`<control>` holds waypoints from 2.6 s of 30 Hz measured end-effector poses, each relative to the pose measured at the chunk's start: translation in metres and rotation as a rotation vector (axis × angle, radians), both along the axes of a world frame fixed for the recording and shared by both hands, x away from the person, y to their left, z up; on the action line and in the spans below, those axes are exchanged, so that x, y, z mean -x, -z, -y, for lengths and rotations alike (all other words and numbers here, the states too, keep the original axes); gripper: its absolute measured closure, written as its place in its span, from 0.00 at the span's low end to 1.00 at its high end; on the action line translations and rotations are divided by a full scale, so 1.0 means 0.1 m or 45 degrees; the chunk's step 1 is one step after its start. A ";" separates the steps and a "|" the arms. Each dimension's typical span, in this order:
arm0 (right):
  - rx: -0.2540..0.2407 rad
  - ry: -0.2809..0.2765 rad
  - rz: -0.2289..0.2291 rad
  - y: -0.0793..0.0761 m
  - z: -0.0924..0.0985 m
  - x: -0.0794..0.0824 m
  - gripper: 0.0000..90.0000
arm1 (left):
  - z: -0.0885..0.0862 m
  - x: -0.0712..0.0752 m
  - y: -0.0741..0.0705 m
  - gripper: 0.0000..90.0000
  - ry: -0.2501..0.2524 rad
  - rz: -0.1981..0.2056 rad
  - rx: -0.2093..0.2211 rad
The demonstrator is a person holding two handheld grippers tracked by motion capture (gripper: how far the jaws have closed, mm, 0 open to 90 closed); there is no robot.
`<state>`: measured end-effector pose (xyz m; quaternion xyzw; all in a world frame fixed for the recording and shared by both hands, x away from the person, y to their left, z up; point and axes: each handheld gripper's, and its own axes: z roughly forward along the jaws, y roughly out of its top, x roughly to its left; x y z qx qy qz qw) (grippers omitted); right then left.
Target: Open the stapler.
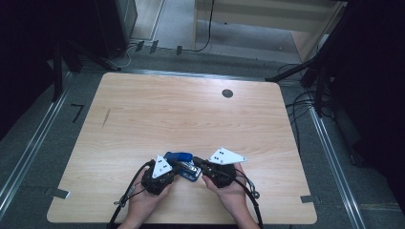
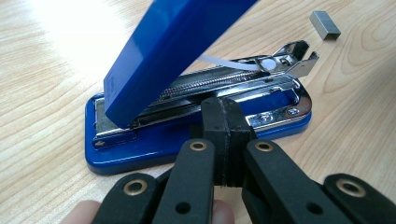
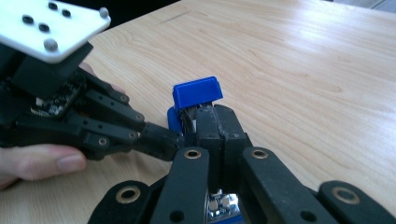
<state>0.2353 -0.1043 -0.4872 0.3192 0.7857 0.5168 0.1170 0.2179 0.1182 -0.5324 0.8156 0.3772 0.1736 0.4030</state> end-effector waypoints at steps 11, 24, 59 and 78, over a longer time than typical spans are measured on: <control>-0.011 -0.023 0.037 -0.11 -0.11 -0.06 1.00 | 0.01 0.01 0.00 1.00 0.008 0.009 -0.010; -0.005 -0.051 0.062 -0.21 -0.24 -0.12 1.00 | 0.01 0.01 0.00 1.00 0.007 0.006 -0.005; -0.041 -0.149 0.099 -0.30 -0.69 -0.40 1.00 | 0.01 0.01 0.00 1.00 0.016 0.014 -0.011; 0.063 -0.215 0.056 -0.09 -0.96 -0.57 1.00 | 0.01 0.01 0.00 1.00 0.018 0.009 -0.011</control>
